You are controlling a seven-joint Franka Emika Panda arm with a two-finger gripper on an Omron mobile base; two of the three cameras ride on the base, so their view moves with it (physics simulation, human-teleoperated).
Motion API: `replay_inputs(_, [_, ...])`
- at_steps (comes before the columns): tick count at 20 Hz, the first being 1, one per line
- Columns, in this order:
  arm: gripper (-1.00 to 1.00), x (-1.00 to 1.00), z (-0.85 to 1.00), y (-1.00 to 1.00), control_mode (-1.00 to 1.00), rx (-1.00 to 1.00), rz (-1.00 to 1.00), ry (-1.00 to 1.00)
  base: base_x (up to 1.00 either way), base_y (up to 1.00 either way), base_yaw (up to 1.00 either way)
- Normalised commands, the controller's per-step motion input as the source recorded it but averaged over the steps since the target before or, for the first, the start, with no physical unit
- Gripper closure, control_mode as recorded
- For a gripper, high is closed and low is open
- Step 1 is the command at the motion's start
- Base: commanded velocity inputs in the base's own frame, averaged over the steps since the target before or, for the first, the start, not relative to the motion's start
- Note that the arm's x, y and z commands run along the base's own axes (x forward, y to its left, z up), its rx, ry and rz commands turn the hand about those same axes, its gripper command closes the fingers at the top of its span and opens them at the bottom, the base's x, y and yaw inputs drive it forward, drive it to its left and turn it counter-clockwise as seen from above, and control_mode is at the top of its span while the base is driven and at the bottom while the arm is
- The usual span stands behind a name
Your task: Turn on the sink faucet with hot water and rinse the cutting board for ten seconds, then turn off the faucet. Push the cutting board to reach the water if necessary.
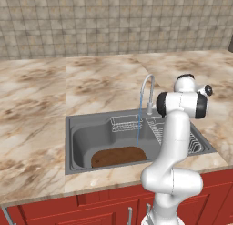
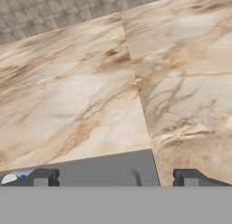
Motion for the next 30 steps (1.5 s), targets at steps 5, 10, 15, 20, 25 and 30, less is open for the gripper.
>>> replay_inputs(5, [-1.00, 0.07, -0.02, 0.00, -1.00, 0.00, 0.00, 0.00, 0.00, 0.00, 0.00])
replay_inputs(10, [-1.00, 0.06, -0.10, 0.00, -1.00, 0.00, 0.00, 0.00, 0.00, 0.00, 0.00])
replay_inputs(15, [-1.00, 0.00, -0.14, 0.00, -1.00, 0.00, 0.00, 0.00, 0.00, 0.00, 0.00])
replay_inputs(20, [-1.00, 0.00, -0.05, 0.00, -1.00, 0.00, 0.00, 0.00, 0.00, 0.00, 0.00])
replay_inputs(25, [-1.00, 0.00, 0.00, 0.00, -1.00, 0.00, 0.00, 0.00, 0.00, 0.00, 0.00])
replay_inputs(30, [-1.00, 0.00, 0.00, 0.01, -1.00, 0.00, 0.00, 0.00, 0.00, 0.00, 0.00])
